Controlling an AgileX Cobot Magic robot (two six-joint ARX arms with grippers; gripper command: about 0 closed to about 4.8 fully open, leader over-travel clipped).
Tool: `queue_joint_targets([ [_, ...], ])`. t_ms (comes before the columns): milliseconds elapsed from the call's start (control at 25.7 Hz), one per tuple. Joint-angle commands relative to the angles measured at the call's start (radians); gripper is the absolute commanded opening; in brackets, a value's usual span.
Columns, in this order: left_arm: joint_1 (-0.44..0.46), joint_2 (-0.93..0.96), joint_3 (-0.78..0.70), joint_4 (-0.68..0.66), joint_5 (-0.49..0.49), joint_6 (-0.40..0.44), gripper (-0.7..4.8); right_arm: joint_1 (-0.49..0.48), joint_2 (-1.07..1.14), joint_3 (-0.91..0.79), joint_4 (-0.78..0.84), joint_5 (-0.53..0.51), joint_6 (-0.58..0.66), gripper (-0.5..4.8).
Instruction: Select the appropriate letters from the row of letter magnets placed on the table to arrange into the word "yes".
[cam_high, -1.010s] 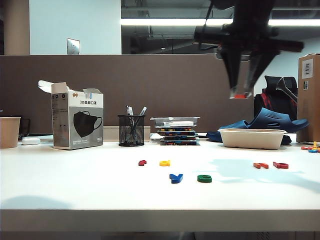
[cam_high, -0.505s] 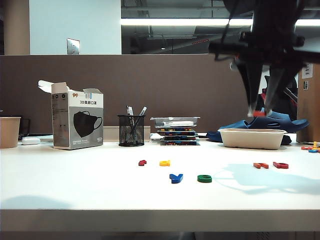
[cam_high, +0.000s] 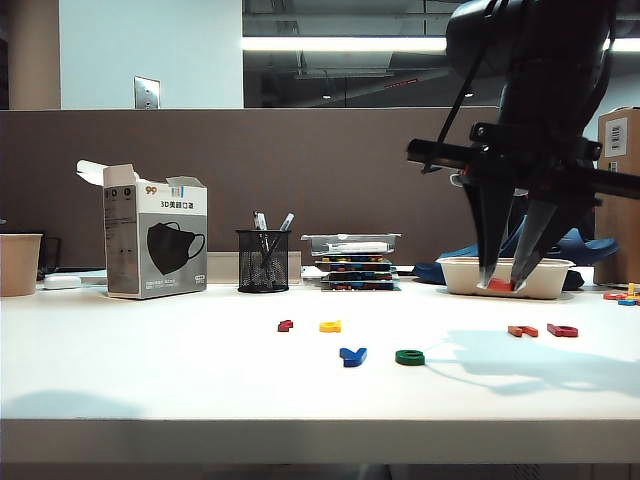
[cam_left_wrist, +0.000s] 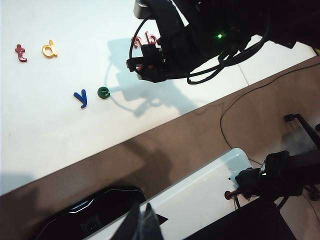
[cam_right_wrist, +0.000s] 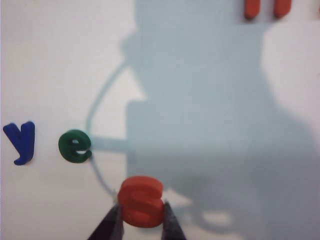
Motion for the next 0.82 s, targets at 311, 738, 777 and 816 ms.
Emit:
queue_joint_targets([
  [311,0.000,-0.002,0.005,0.013,0.001,-0.002,-0.06,0.002,0.109,-0.001,0.050,-0.013,-0.051,0.72],
  [738,0.000,-0.002,0.005,0.012,0.001,-0.001,-0.06,0.006,0.150,-0.006,0.098,-0.027,-0.088,0.72],
  [777,0.000,-0.002,0.005,0.012,0.001,-0.002,-0.06,0.007,0.158,-0.006,0.099,-0.028,-0.089,0.72],
  [816,0.000,-0.002,0.005,0.012,0.001,-0.002,-0.06,0.007,0.163,-0.006,0.098,-0.028,-0.088,0.72],
])
